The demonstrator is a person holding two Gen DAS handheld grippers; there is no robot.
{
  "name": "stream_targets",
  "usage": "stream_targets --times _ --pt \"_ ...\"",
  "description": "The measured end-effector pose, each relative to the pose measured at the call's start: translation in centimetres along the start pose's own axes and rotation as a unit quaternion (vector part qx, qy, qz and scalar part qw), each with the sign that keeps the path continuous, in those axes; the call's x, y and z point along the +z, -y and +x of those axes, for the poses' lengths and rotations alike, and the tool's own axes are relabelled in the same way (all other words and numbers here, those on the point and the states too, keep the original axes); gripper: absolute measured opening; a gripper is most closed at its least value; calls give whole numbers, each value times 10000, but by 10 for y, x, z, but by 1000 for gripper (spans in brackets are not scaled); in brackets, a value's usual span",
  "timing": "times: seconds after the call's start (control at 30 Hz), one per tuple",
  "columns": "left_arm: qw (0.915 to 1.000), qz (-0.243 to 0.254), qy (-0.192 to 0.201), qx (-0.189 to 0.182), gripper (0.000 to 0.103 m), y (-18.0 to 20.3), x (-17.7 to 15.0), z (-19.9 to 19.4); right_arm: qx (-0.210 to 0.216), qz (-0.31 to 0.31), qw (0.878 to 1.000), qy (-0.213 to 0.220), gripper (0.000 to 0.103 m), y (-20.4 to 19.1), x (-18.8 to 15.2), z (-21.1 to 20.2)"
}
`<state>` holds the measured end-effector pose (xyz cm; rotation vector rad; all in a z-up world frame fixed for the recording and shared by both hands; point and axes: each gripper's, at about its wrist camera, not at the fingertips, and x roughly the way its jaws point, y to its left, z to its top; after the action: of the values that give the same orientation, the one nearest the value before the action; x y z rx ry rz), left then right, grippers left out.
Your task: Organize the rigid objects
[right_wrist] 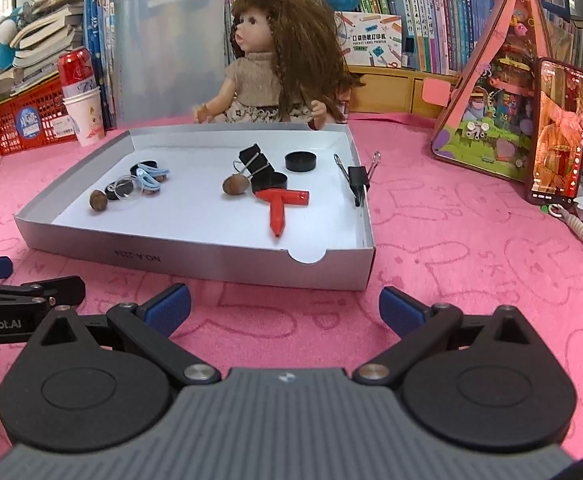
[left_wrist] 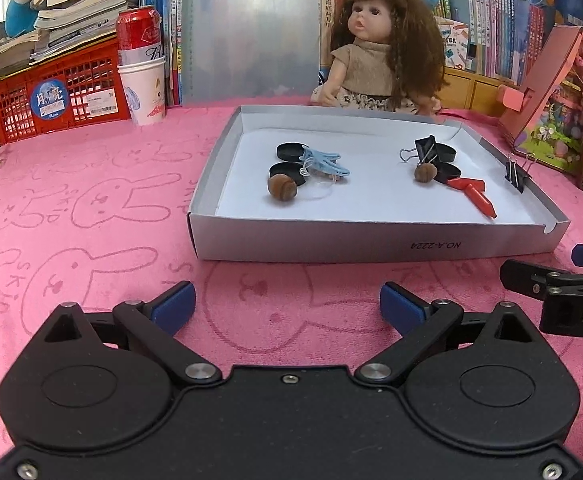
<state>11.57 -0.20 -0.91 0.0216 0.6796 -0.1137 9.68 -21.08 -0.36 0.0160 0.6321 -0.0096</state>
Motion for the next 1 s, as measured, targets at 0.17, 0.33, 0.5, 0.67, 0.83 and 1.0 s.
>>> stream_targets --times 0.17,0.33,0.5,0.67,0.83,1.0 --pt "10000 15 -22 -7 101 0 0 1 -37 -35 9998 -188 103 -2 -1 5" --pt "10000 29 -44 -24 103 1 0 2 -100 -128 9996 -251 103 -5 -3 7" --pt "10000 28 -44 -24 103 1 0 2 -106 -138 9995 -259 103 -6 -3 7" --pt "10000 39 -47 -14 103 2 0 2 -102 -133 9995 -258 103 -5 -3 7" --pt "10000 37 -48 -17 103 1 0 2 -103 -135 9995 -258 103 -5 -3 7" --pt "10000 44 -48 -11 103 2 0 2 -104 -136 9995 -258 103 -5 -3 7"
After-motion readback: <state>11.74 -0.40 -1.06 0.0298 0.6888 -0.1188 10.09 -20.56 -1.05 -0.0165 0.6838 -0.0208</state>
